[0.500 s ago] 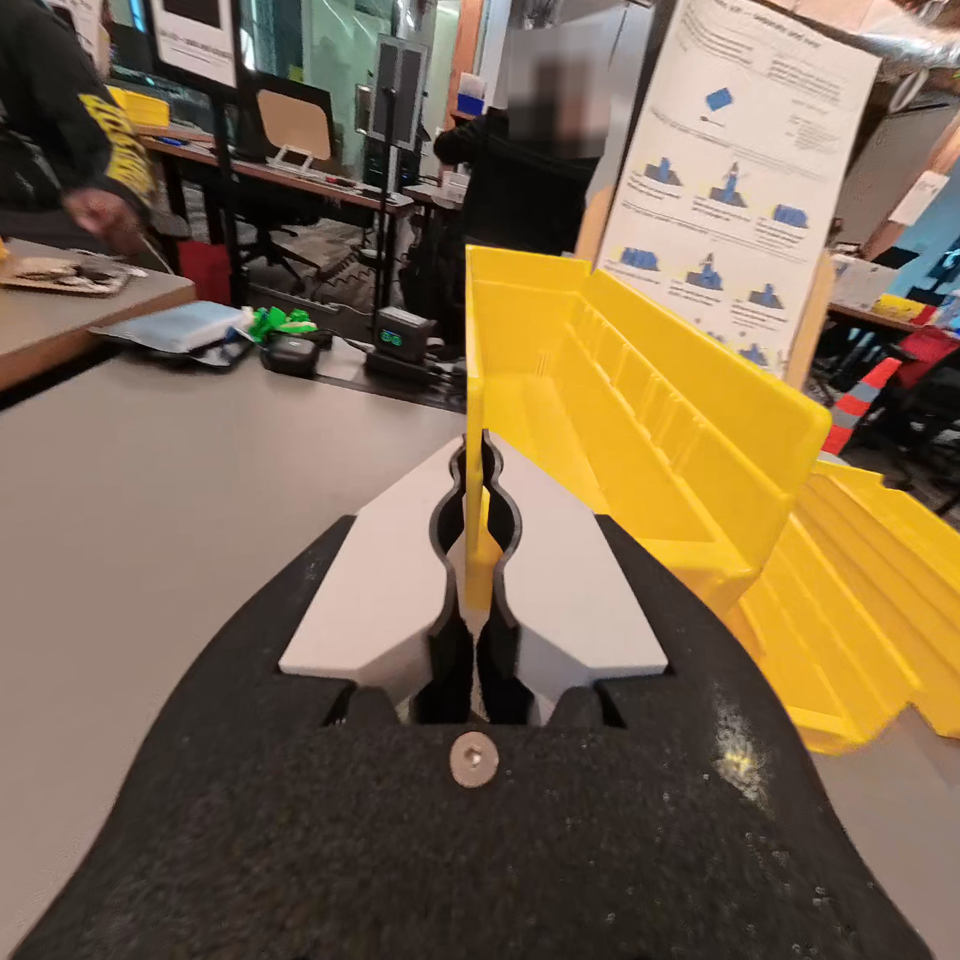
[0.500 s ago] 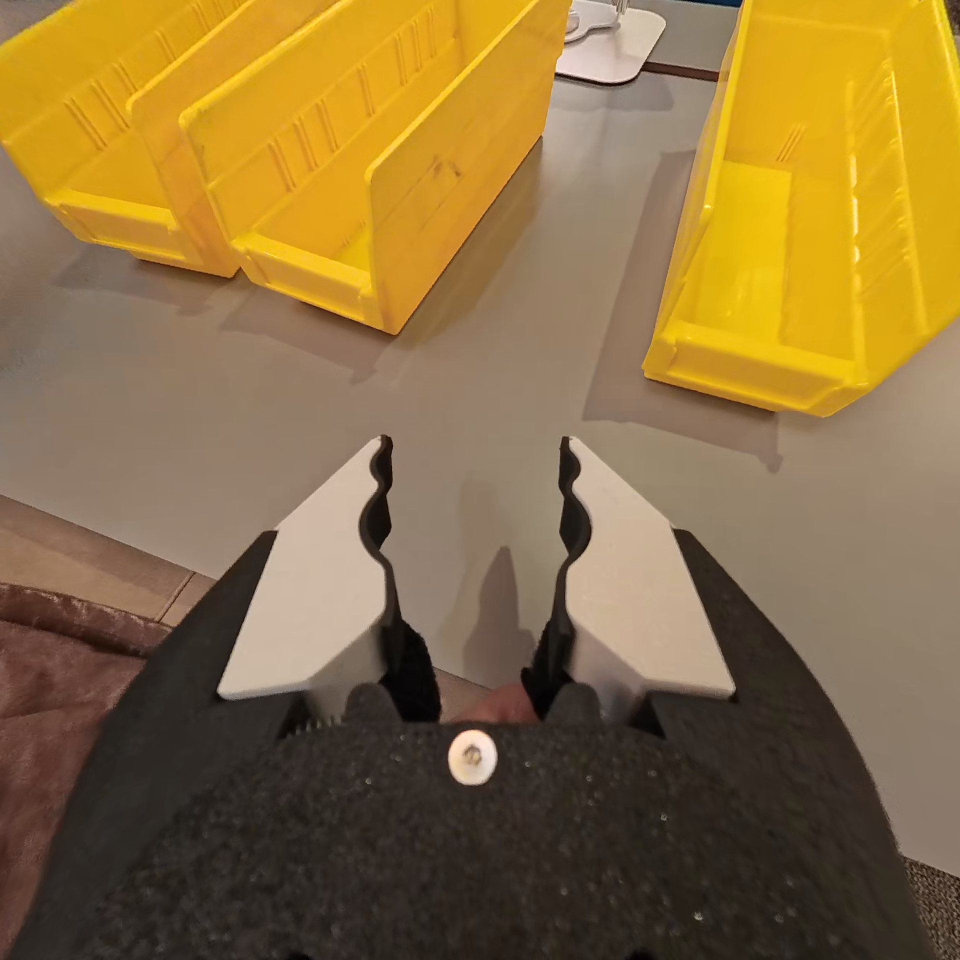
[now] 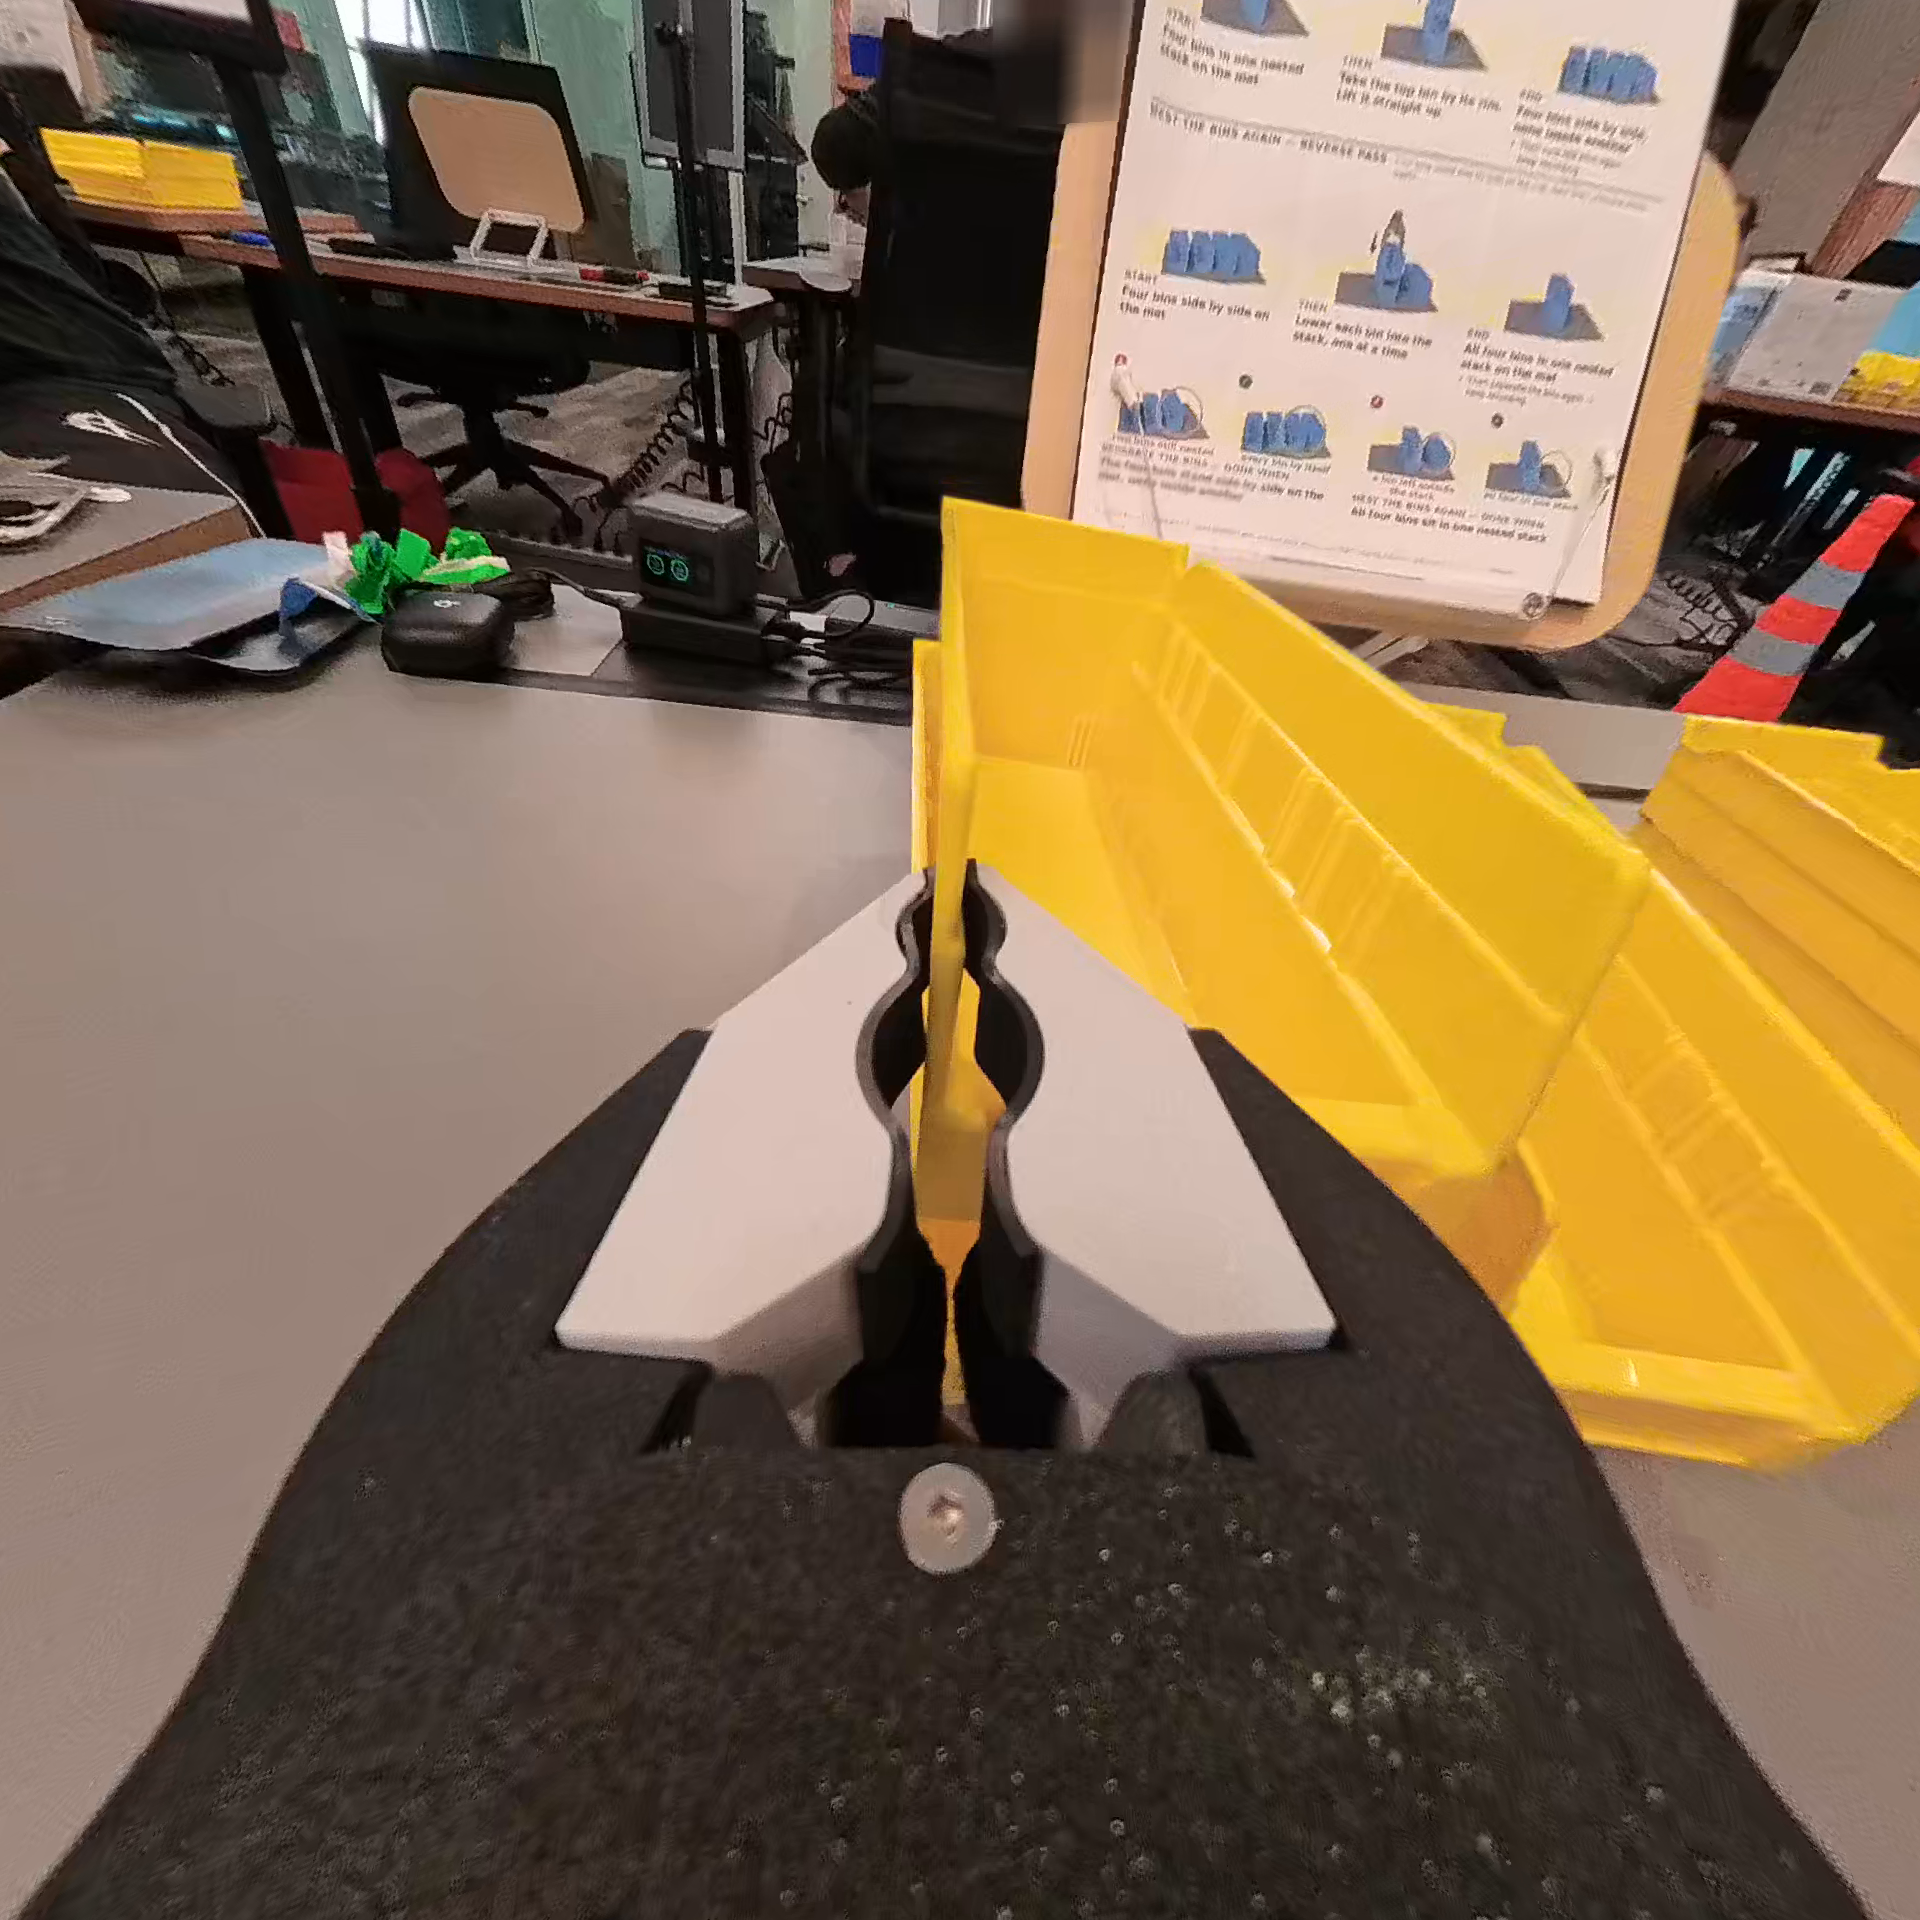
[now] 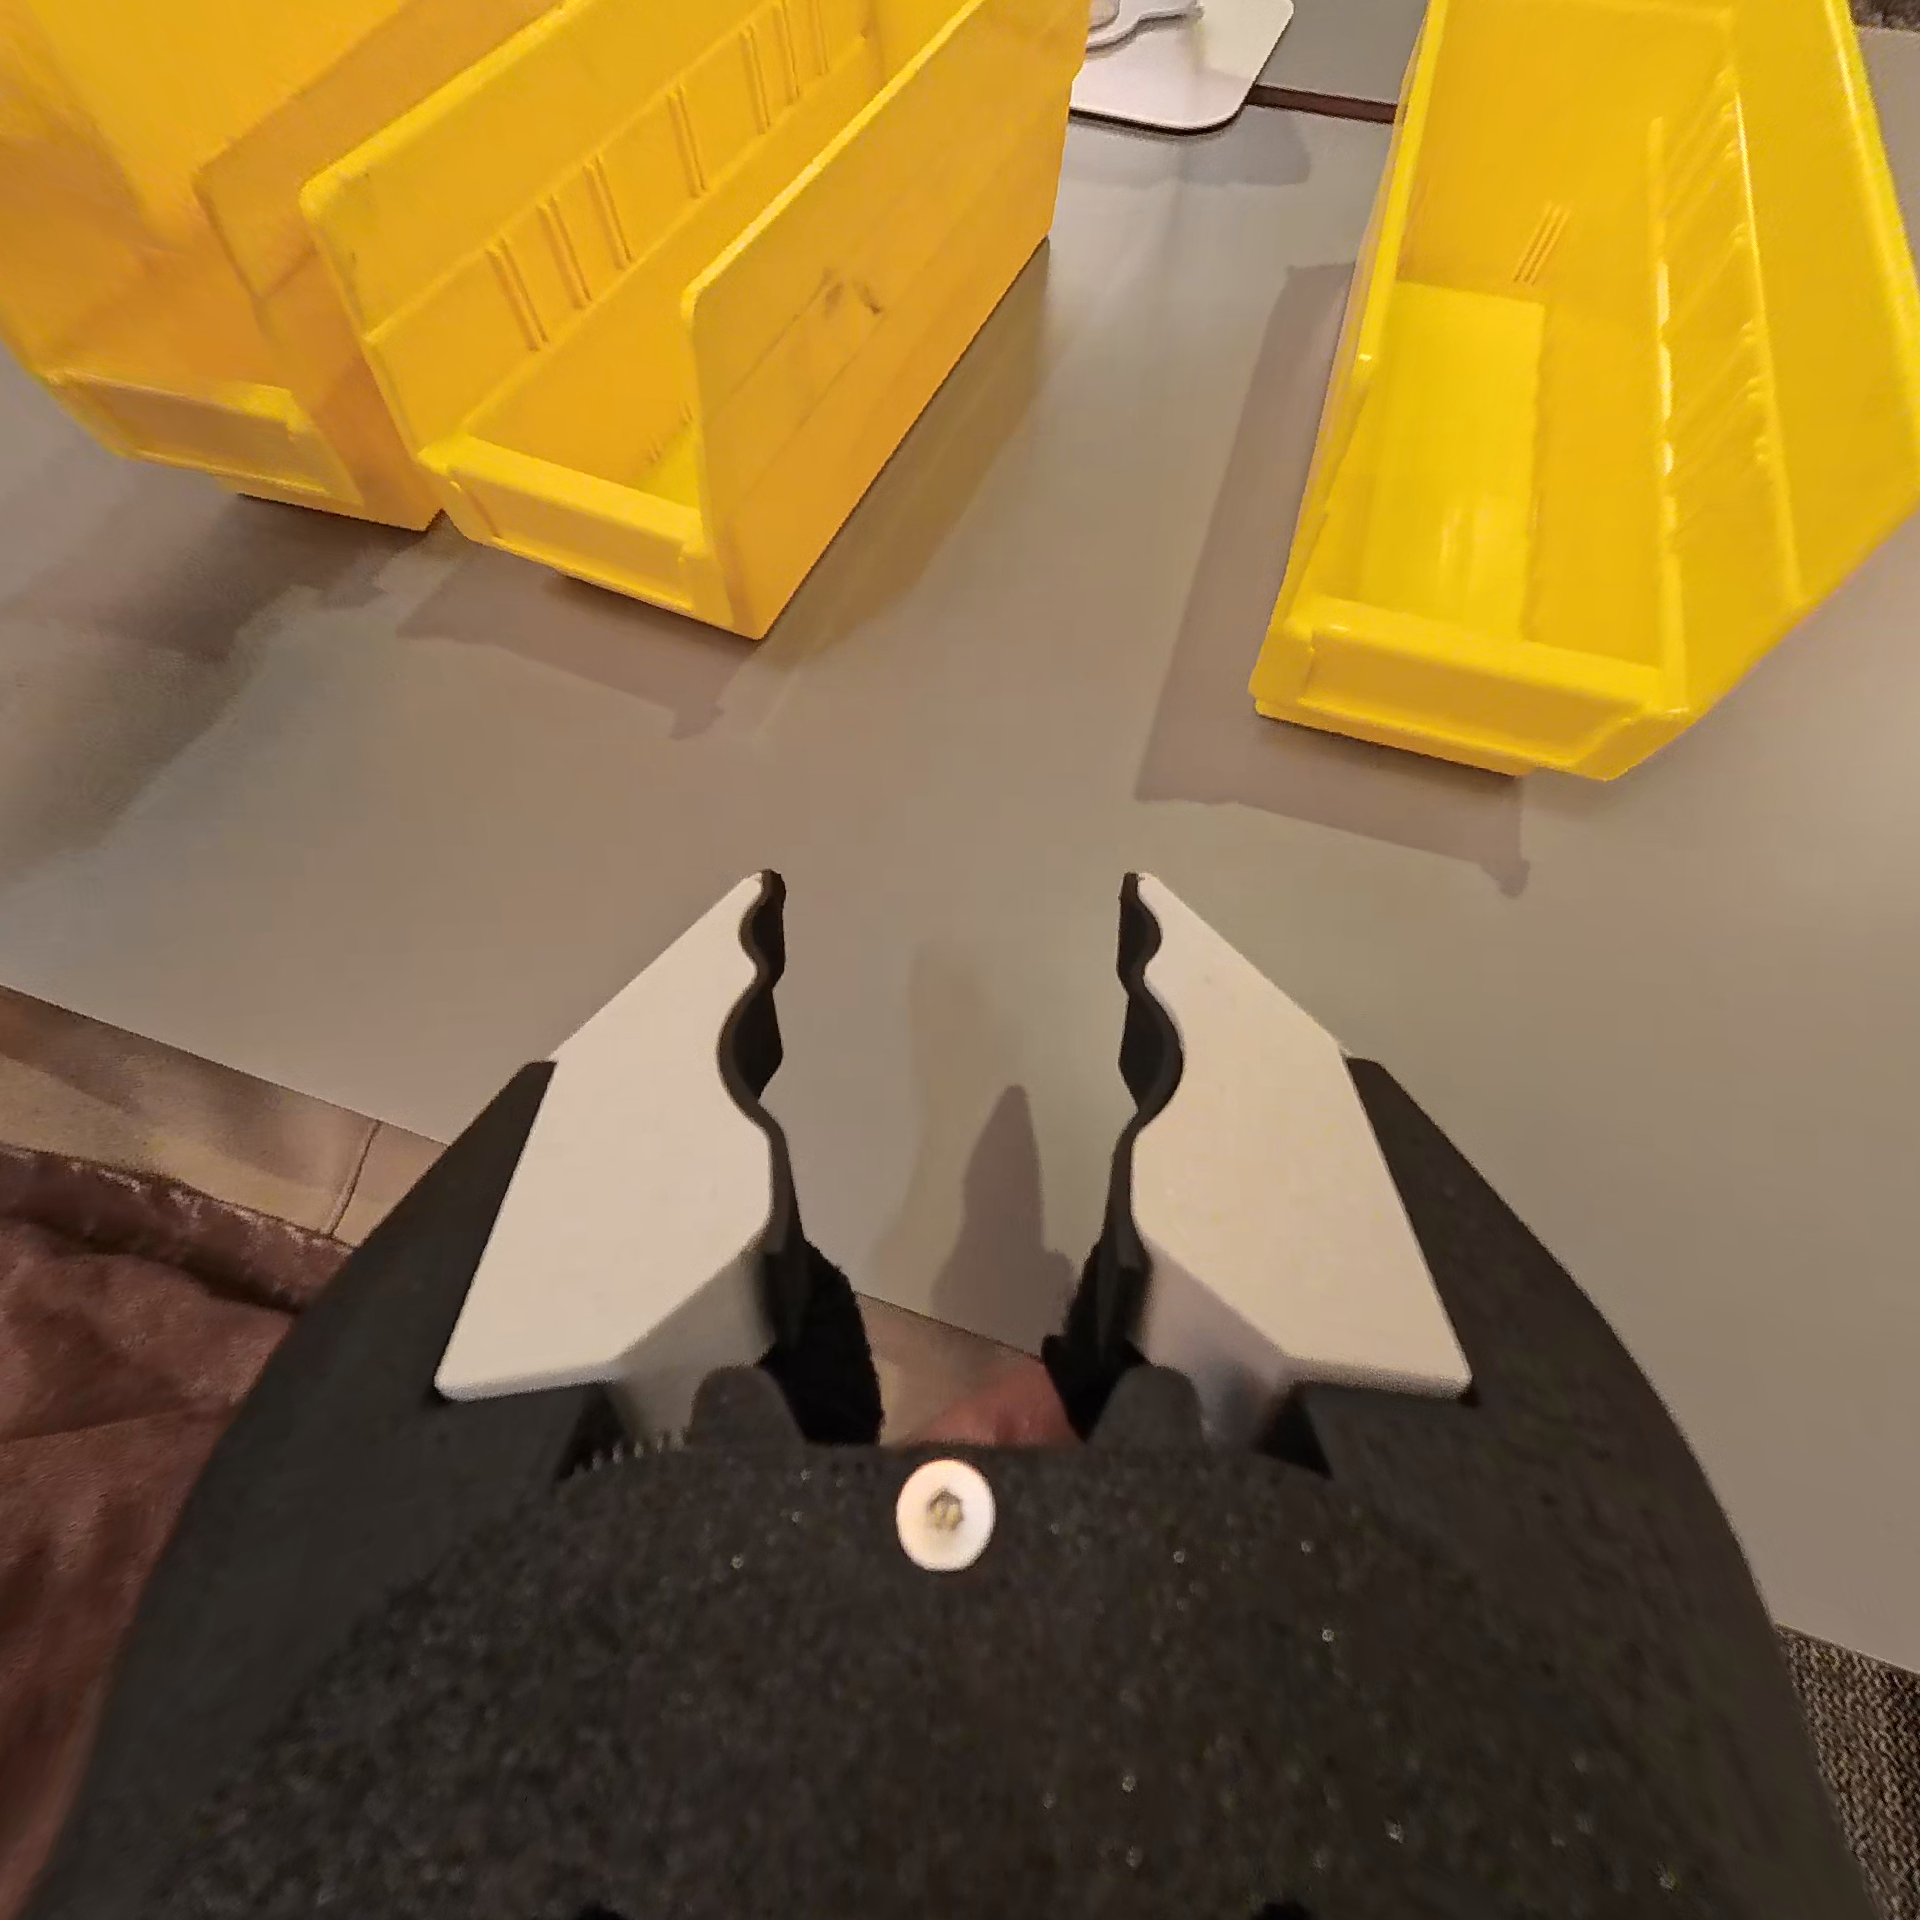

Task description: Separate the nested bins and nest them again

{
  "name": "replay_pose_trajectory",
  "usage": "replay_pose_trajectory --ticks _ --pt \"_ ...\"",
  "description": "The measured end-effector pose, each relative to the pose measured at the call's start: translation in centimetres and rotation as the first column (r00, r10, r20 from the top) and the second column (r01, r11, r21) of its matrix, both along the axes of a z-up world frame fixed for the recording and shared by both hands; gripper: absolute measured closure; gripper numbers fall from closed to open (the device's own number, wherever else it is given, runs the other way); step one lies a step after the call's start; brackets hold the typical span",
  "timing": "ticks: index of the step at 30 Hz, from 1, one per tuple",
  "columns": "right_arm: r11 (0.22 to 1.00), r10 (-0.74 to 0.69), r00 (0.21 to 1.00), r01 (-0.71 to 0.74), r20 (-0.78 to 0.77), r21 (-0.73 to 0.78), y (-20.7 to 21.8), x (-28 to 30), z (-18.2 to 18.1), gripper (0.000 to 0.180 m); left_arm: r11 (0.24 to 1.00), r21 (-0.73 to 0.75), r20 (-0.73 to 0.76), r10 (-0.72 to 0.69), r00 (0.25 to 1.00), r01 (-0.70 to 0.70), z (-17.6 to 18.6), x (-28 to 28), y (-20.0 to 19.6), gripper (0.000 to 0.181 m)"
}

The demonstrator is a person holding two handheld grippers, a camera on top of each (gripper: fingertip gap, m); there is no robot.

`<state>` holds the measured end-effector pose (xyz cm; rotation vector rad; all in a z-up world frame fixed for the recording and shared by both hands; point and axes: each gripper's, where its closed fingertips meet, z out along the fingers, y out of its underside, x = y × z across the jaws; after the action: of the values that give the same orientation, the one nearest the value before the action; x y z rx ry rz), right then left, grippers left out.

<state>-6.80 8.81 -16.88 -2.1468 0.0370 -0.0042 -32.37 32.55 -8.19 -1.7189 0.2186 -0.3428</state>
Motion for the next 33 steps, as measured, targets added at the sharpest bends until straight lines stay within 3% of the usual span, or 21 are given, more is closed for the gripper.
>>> replay_pose_trajectory --ticks 9,17,20,23,25,27,29,33 --pt "1.000 -0.005 1.000 0.005 0.019 -0.019 -0.6 0.1 -0.4 0.115 0.997 -0.073 -0.070 0.004 0.998 -0.009 -4.0 0.3 2.2 0.181" --pt "0.999 0.012 1.000 -0.011 0.023 -0.035 -0.9 0.0 -0.7 0.115 0.999 -0.040 -0.180 0.020 0.983 -0.028 -4.6 0.3 1.7 0.179" --pt "0.999 0.021 1.000 -0.021 0.013 -0.046 -0.7 -0.2 -0.9 0.115 0.997 0.008 -0.164 0.071 0.984 -0.071 -3.3 -0.7 1.0 0.159" --pt "0.998 0.034 0.999 -0.034 0.005 -0.060 -0.5 -0.5 -1.2 0.115 0.991 0.137 -0.156 0.026 0.987 -0.004 -0.3 -0.3 0.4 0.159" --pt "0.997 0.038 0.999 -0.038 -0.003 -0.066 -0.3 -0.6 -1.6 0.115 0.996 0.078 -0.176 -0.035 0.984 0.049 0.1 0.2 1.4 0.142" --pt "0.996 0.041 0.999 -0.042 -0.014 -0.082 0.0 -0.4 -2.1 0.115 0.987 -0.110 -0.158 -0.135 0.978 0.119 -1.8 0.8 2.2 0.125" --pt "0.993 0.040 0.999 -0.044 -0.035 -0.111 0.3 -0.2 -2.8 0.115 0.946 -0.263 -0.094 -0.221 0.971 0.190 -3.7 1.5 1.9 0.129" --pt "0.990 0.035 0.995 -0.047 -0.089 -0.130 1.1 -0.2 -3.1 0.116 0.966 -0.213 -0.122 -0.174 0.977 0.146 -3.4 0.8 2.5 0.179"
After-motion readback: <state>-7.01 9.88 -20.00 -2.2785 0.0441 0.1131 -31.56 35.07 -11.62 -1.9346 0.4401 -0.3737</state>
